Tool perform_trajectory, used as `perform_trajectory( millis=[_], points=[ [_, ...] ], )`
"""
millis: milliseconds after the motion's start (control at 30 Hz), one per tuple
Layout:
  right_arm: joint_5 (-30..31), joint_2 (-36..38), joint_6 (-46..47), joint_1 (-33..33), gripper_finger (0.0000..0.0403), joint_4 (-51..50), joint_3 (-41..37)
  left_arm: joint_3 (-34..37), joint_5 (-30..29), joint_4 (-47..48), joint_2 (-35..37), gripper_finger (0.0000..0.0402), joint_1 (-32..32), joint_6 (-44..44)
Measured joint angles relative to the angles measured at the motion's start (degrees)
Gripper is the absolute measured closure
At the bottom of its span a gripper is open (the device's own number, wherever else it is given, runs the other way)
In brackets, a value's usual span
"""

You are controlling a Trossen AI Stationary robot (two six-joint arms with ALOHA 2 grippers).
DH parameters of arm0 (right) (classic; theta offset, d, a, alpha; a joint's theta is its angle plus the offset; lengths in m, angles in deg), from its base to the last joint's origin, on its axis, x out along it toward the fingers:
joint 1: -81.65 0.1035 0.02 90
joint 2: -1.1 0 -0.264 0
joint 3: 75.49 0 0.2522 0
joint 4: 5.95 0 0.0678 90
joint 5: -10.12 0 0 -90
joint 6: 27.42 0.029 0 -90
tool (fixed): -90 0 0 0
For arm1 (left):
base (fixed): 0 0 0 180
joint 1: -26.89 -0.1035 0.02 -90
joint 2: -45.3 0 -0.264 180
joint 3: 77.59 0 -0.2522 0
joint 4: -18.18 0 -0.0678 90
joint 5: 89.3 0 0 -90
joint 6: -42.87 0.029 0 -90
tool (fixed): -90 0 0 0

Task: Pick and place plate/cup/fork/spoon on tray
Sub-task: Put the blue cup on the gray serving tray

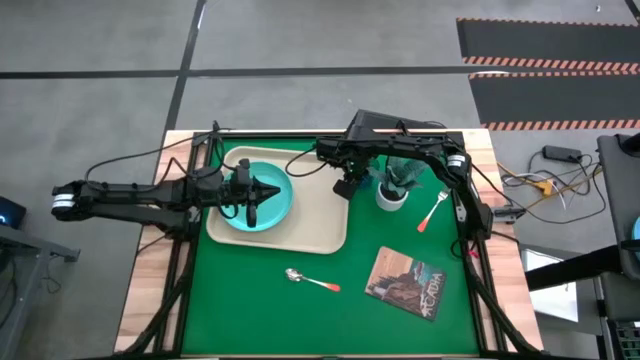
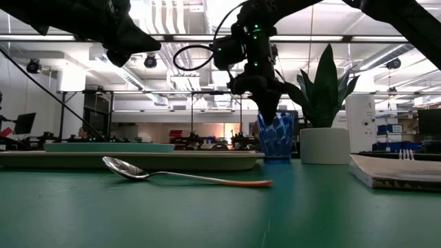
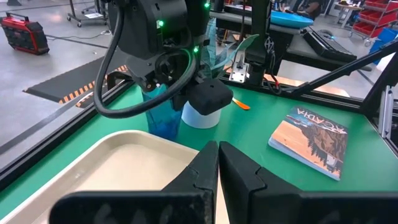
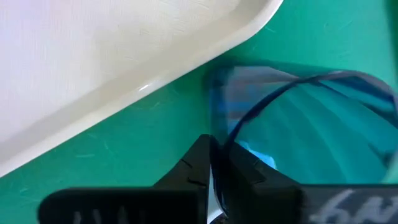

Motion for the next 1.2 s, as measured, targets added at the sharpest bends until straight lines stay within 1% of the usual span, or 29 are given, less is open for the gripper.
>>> perform_trajectory(
  millis=[133,367,500,600,667,733,800,967,1200],
  points=[
    [0.2,0.0,0.0,0.0,0.0392,-0.7,1.4,0.0,0.0,0.0,0.0,0.0402,0.0,0.0],
    [2.9,0.0,0.6,0.3,0.0393,-4.6,6.8,0.0,0.0,0.0,0.0,0.0402,0.0,0.1],
    [3.6,0.0,-0.6,1.8,0.0393,-5.2,9.6,0.0,-0.4,0.0,0.0,0.0402,0.0,2.3],
    [3.6,0.0,-1.1,3.2,0.0393,-5.0,11.4,0.0,-2.3,0.0,0.0,0.0402,0.0,3.4],
    [3.6,0.0,-1.1,4.2,0.0393,-4.9,12.2,0.0,-5.7,0.1,0.5,0.0402,0.0,3.4],
    [3.6,0.0,-1.1,5.3,0.0393,-4.8,12.8,0.0,-9.7,-0.1,1.4,0.0402,0.0,3.3],
    [3.6,0.0,-1.1,6.3,0.0393,-4.5,13.1,0.6,-12.1,-0.2,2.8,0.0402,0.0,3.3],
    [3.5,0.0,-1.3,7.6,0.0393,-3.7,13.4,1.0,-12.5,0.2,6.8,0.0402,0.0,3.3],
    [3.5,0.0,-2.6,7.8,0.0394,1.0,13.7,1.3,-12.5,1.7,12.0,0.0402,0.0,3.1]
  ],
)
